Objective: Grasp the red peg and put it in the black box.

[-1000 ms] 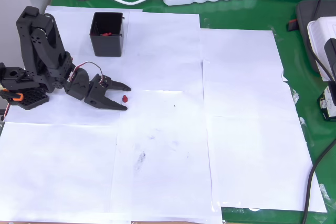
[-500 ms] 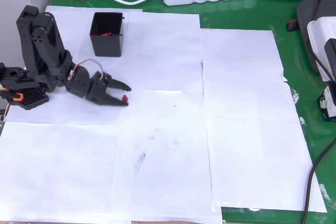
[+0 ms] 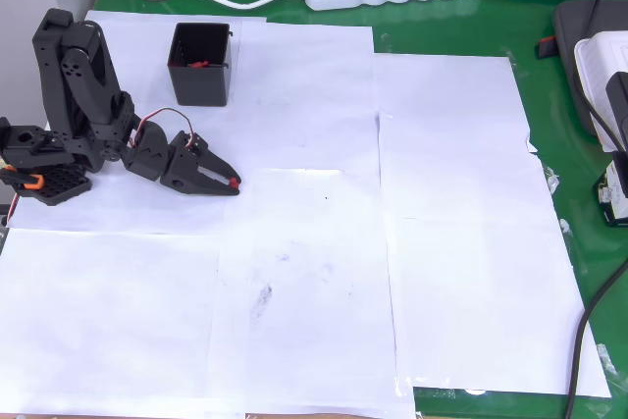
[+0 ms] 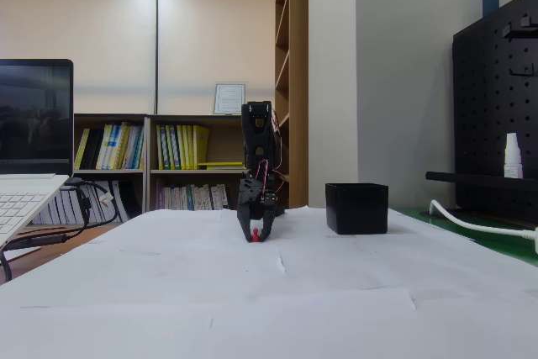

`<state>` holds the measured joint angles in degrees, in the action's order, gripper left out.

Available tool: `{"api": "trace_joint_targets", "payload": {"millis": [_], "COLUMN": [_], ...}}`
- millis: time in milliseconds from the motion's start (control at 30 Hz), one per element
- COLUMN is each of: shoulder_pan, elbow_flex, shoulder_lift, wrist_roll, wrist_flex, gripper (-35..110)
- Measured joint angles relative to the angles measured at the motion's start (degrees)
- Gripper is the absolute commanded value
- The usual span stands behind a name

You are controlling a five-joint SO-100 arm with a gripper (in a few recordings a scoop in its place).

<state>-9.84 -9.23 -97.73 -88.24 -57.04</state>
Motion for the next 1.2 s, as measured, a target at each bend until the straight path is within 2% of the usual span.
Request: {"api": "trace_joint_targets", "payload": {"millis": [367,500,600,667,833,1033,1200], "shoulder_pan": [3.7,4.2,5.5,7.3,12.4,20.0,25.9], "elbow_flex": [4.0,3.9,1.9,-1.1,-9.1,-30.1,-46.3], "shoulder_lift": [10.4,19.4,29.2,36.9,53.1,66.6,69.3], "wrist_roll": [16.2,20.4,22.3,23.1,27.8,37.3,42.5], "wrist_flex": [-6.0,0.9,16.1,33.0,65.6,108.3,126.9], "gripper": [0,0,0,0,0,0,0]}}
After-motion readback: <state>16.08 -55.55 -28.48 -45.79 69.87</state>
